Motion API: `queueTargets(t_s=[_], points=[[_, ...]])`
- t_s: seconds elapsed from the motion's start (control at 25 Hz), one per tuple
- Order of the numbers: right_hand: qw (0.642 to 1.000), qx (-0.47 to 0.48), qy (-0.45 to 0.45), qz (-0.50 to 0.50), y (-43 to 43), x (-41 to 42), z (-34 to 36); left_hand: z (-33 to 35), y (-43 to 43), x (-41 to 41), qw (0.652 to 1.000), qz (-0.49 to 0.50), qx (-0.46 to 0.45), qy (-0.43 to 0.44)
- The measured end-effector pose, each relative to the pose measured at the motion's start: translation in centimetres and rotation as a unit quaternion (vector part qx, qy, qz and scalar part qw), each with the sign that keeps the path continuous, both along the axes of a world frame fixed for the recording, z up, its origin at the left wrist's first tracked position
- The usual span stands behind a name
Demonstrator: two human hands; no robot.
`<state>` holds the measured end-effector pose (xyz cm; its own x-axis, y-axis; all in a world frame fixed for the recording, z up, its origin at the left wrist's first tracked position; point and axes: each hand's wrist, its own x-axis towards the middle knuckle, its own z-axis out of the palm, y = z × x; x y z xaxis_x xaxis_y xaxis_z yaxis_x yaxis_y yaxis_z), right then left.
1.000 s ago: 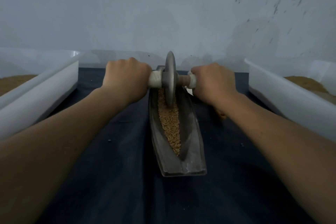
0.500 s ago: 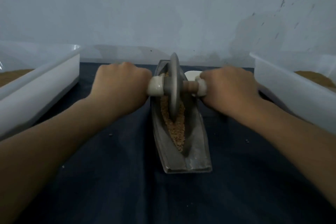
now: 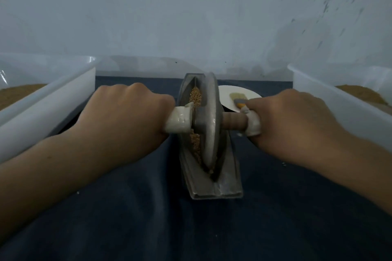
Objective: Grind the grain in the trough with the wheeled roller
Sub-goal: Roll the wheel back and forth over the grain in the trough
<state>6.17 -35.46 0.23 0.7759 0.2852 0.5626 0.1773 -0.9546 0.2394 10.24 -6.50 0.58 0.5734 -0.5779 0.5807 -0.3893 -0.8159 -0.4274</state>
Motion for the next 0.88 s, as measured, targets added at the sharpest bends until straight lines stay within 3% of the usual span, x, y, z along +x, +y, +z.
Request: queueTargets(t_s=[0.12,0.28,0.44,0.64,0.76,0.88], points=[[0.997,-0.037,-0.016,-0.072,1.5,4.8,0.1,-1.3,-1.5,3.6,0.995,0.089,-0.019,0.038],[0.993,0.042,0.067,-0.09,2.7,11.2,0.9,0.4,-4.1,8.5,0.985,0.154,-0.047,0.058],[0.995,0.018,0.071,-0.061,1.8,6.9,0.3,0.3,-3.0,5.2,0.989,0.126,-0.013,0.075],[1.0,-0.009,-0.005,-0.025,0.2,0.2,0.3,0.4,-0.1,0.2,0.999,0.029,0.006,-0.015],[0.996,-0.018,0.025,-0.079,1.0,3.6,-0.3,-0.5,-1.6,3.2,0.996,0.085,0.011,0.011],[0.995,0.004,0.011,-0.1,2.4,9.6,0.0,-0.8,-3.6,7.9,0.99,0.122,-0.067,0.035]])
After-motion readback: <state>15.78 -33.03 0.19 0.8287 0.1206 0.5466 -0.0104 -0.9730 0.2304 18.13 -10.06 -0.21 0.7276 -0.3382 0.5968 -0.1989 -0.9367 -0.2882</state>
